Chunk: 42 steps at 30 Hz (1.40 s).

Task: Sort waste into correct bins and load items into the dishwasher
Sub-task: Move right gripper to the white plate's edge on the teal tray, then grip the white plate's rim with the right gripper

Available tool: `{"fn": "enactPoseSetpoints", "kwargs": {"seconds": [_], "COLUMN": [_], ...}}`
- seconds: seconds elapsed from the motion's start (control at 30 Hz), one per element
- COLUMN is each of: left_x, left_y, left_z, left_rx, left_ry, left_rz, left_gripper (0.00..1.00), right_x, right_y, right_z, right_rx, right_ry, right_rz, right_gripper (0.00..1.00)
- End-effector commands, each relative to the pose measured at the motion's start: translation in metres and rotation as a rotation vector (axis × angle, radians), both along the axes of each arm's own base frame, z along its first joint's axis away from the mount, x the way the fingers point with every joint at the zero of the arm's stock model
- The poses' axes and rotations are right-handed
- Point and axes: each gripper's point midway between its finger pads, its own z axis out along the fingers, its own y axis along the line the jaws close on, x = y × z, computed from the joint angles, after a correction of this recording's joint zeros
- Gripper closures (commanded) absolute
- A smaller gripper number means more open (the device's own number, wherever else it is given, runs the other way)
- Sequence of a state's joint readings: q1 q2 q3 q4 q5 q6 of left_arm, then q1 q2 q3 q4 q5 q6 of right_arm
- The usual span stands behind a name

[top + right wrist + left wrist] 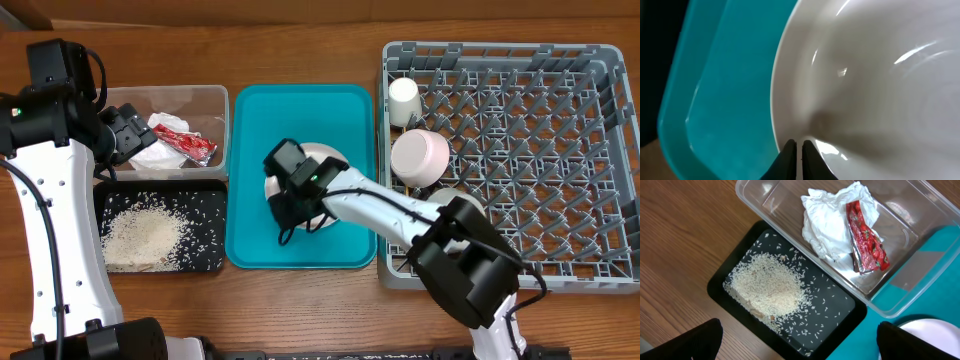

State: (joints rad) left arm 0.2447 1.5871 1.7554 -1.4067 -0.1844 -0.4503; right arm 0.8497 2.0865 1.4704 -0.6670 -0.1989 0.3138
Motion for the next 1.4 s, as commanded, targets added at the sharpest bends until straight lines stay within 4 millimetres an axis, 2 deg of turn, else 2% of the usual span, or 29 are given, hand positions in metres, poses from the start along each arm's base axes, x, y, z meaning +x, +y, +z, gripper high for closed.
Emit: {"fn": "enactPoseSetpoints", "kwargs": {"seconds": [0.0, 0.07, 0.13, 0.2, 0.27, 0.37, 0.47, 0.57, 0.8, 0.9, 1.1, 1.37], "left_x": [0.002, 0.002, 0.002, 0.002, 0.002, 0.002, 0.002, 0.002, 0.002, 0.002, 0.002, 0.002], "left_y": [0.002, 0.002, 0.002, 0.002, 0.002, 0.002, 0.002, 0.002, 0.002, 0.002, 0.002, 0.002], "left_z": [0.003, 0.003, 0.003, 0.003, 0.003, 0.003, 0.003, 0.003, 0.003, 0.003, 0.003, 0.003], "left_rx": [0.007, 0.008, 0.008, 0.007, 0.007, 0.008, 0.008, 0.007, 0.007, 0.007, 0.008, 0.007], "left_ry": [-0.010, -0.010, -0.010, -0.010, -0.010, -0.010, -0.010, -0.010, -0.010, -0.010, -0.010, -0.010], "left_rz": [0.006, 0.006, 0.006, 0.006, 0.006, 0.006, 0.006, 0.006, 0.006, 0.006, 0.006, 0.006], "left_gripper": [0.00, 0.00, 0.00, 0.00, 0.00, 0.00, 0.00, 0.00, 0.00, 0.00, 0.00, 0.00], "right_x": [-0.014, -0.011, -0.005, 0.004, 0.017, 0.040, 0.059, 0.070, 0.083, 0.087, 0.083, 0.076], "right_y": [0.013, 0.016, 0.018, 0.018, 0.010, -0.013, -0.049, -0.081, -0.117, -0.123, -0.122, -0.125], "right_z": [0.004, 0.013, 0.032, 0.060, 0.086, 0.102, 0.097, 0.088, 0.068, 0.068, 0.062, 0.034], "right_rx": [0.027, 0.038, 0.057, 0.088, 0.089, 0.009, -0.157, -0.282, -0.323, -0.326, -0.317, -0.314], "right_ry": [0.011, 0.002, -0.016, -0.057, -0.125, -0.247, -0.339, -0.371, -0.295, -0.289, -0.265, -0.246], "right_rz": [0.048, 0.048, 0.040, 0.048, 0.035, -0.036, -0.115, -0.167, -0.232, -0.248, -0.239, -0.231], "right_gripper": [0.91, 0.91, 0.91, 0.91, 0.87, 0.79, 0.71, 0.71, 0.69, 0.69, 0.70, 0.70]}}
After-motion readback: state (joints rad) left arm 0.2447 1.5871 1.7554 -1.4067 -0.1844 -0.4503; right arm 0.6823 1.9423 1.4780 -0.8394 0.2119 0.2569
